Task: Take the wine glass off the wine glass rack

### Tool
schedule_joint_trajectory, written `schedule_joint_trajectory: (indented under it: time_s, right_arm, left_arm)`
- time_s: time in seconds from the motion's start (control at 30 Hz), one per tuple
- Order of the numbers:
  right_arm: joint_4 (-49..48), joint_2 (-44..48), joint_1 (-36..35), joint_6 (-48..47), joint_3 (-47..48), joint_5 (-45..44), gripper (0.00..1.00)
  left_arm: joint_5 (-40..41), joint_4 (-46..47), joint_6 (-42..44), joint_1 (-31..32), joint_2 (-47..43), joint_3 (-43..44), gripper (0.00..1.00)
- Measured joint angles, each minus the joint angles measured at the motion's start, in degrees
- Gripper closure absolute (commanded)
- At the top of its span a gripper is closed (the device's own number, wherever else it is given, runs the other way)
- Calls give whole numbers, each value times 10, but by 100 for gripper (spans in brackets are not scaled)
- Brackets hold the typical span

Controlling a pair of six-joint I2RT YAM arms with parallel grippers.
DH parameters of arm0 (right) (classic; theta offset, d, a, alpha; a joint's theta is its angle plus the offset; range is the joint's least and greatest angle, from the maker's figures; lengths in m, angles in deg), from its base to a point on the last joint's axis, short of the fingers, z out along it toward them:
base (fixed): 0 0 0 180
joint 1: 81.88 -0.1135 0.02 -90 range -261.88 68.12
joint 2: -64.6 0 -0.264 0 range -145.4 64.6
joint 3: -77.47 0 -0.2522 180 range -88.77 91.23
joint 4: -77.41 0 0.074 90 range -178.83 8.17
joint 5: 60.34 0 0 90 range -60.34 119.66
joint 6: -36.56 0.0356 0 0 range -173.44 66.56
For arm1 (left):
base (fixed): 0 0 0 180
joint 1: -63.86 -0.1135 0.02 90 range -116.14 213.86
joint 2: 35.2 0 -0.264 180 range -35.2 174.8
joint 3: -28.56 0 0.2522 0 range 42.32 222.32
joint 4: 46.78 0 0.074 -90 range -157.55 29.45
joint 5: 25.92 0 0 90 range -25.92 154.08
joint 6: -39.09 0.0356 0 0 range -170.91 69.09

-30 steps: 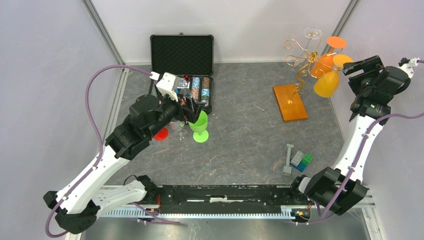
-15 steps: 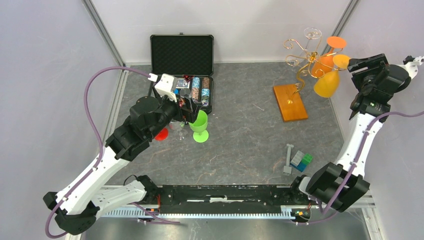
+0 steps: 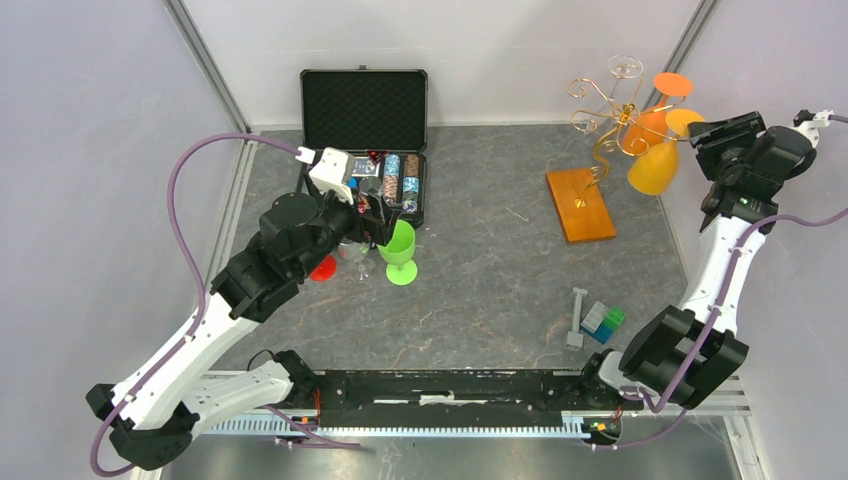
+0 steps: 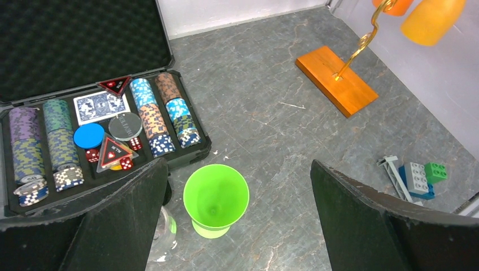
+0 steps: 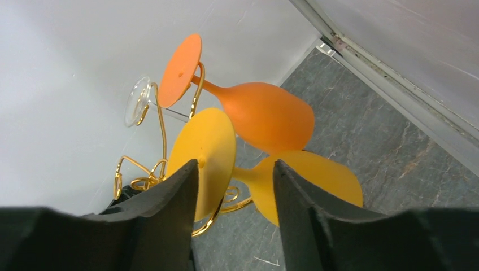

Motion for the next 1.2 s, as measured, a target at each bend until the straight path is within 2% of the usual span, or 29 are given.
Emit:
schedule_joint_trajectory:
  time_s: [0.27,0.5,0.67,0.93,1.2]
  right_arm:
    - [-15,0,0,9,7,14,68]
    - [-15,0,0,3,14,10,82]
    - [-18,0,0,3,20,9,100]
    - [-28,12,-1,29,18,5,100]
    - [-43,66,-1,74,-3,-27,100]
  left_arm:
    - [6,-3,9,0,0,0,0]
    - [6,-3,16,0,0,0,0]
    - [6,-3,16,0,0,0,0]
    - [7,-3,16,0,0,0,0]
    - [7,-3,16,0,0,0,0]
